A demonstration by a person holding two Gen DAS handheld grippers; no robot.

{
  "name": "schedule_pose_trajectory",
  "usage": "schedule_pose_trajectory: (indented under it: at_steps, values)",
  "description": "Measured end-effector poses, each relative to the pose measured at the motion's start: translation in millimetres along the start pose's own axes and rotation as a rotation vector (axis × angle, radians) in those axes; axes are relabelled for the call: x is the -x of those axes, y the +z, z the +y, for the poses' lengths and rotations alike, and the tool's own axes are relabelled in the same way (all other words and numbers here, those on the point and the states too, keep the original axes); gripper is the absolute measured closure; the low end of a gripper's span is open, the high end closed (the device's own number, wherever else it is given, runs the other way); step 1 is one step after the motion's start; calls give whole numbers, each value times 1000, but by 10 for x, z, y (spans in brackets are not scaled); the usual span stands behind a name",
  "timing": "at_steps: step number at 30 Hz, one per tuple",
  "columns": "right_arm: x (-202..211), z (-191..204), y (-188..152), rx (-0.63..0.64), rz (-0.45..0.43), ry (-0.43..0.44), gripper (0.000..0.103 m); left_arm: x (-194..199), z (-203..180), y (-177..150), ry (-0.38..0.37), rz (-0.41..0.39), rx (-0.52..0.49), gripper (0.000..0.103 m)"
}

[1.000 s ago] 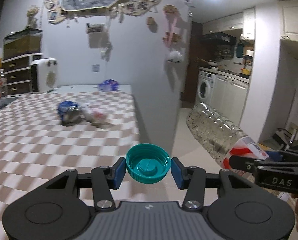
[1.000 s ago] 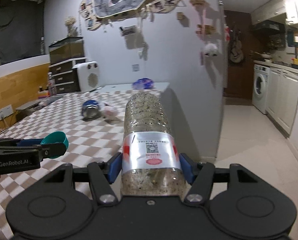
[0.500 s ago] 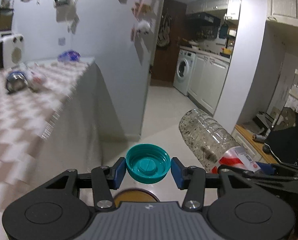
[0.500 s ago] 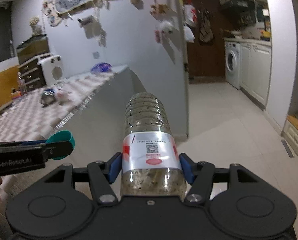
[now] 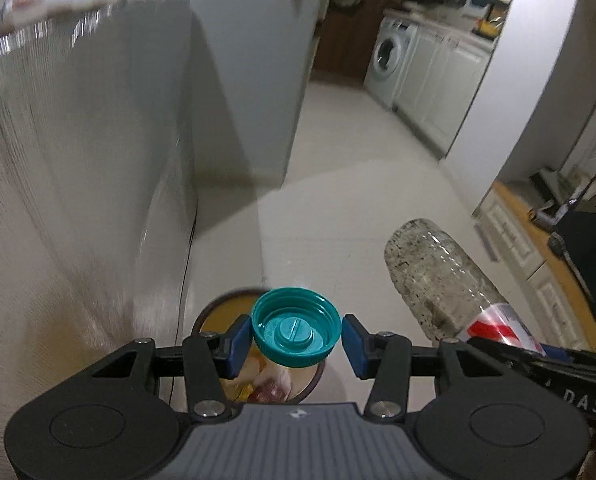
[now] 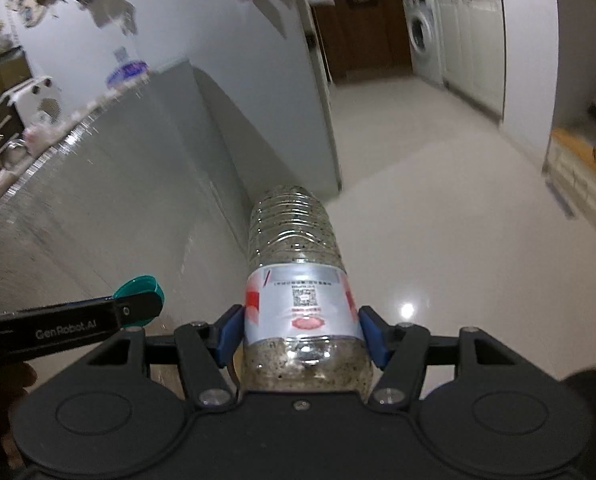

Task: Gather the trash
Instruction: 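Lower the teal cap and clear bottle over the yellow wastebasket with both tools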

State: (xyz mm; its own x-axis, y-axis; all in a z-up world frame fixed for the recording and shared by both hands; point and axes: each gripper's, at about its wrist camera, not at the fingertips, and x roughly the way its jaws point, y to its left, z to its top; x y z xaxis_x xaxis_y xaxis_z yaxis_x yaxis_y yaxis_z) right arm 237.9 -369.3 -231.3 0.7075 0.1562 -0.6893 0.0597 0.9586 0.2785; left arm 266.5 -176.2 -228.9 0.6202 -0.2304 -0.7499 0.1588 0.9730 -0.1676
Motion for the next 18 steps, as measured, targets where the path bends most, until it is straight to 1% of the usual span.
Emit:
schedule_pose_trajectory:
  at_steps: [6, 10, 13, 18]
  values:
    - [-653, -48, -162, -63, 123, 3, 40, -621, 300, -60, 7, 95, 58, 53]
    - [-1082, -103, -275, -150, 208, 18, 40, -1059, 499, -162, 18, 160, 92, 53]
    - [-1395, -117, -356, -186, 269, 17, 40, -1353, 614, -256, 15, 206, 110, 53]
    - [-1894, -61, -476, -200, 358, -10, 40, -1794, 754, -458, 12, 276, 93, 53]
